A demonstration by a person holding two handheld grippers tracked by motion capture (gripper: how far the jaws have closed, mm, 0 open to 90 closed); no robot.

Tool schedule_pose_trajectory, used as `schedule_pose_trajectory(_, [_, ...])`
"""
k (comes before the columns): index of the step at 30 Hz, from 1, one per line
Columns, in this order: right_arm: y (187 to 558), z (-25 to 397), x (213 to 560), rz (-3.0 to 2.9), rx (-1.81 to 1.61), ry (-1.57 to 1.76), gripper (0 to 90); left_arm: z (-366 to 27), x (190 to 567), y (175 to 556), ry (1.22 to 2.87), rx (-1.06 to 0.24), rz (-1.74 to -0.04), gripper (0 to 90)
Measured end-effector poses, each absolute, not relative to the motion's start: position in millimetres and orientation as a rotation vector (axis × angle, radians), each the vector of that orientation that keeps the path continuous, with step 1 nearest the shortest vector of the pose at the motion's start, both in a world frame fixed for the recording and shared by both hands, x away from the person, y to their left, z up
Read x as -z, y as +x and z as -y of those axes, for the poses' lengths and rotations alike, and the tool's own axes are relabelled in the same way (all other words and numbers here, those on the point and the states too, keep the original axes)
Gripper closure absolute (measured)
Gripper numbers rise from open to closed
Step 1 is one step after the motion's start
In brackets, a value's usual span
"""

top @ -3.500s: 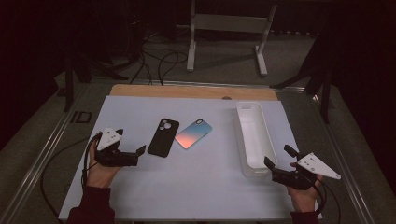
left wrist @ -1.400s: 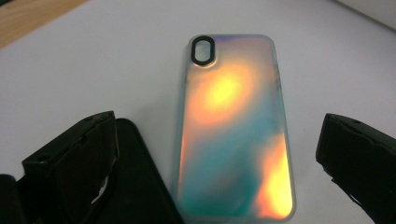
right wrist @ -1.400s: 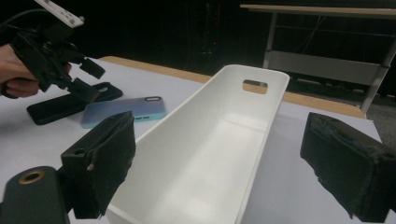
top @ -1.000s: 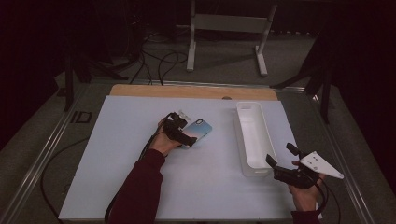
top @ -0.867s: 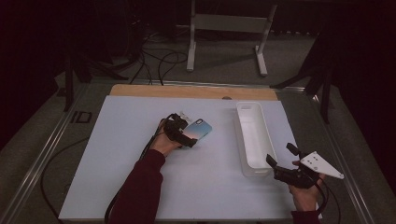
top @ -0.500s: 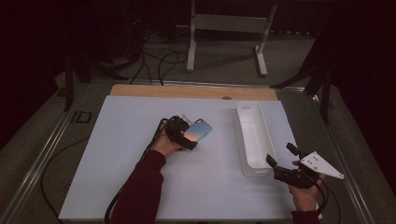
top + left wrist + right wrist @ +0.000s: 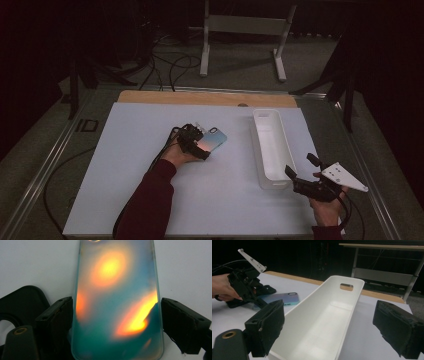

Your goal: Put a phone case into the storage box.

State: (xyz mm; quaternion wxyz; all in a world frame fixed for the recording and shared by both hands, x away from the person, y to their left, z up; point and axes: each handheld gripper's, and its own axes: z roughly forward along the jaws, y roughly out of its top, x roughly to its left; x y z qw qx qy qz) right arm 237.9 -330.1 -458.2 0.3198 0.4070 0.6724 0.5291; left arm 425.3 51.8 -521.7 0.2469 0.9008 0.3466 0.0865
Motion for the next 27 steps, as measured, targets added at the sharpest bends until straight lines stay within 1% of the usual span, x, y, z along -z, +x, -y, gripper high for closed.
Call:
schedule_pose_trajectory(7, [238.2,329.6,458.4,-1.771,-1.391,1.067,10.1,-51.0,521.4,426.2,2.466,-0.227,-0.943,14.2])
schedule_pose_trajectory(13, [237.9,329.3,458.1,-1.77,-1.39,1.07,10.1,-50.4,520.0,425.8,2.476,-0.232,-0.935,17.0])
schedule_pose_trajectory(26, [237.9,331.1,458.1,-1.764,-1.385,1.075,10.1,-49.6,518.4,421.4,2.473,-0.24,-0.924,17.5])
schedule_pose_trajectory(27, [237.8,330.8,457.9,-1.763,-1.386,1.073,10.1,-49.4,515.0,420.1,2.449,-0.242,-0.924,17.5])
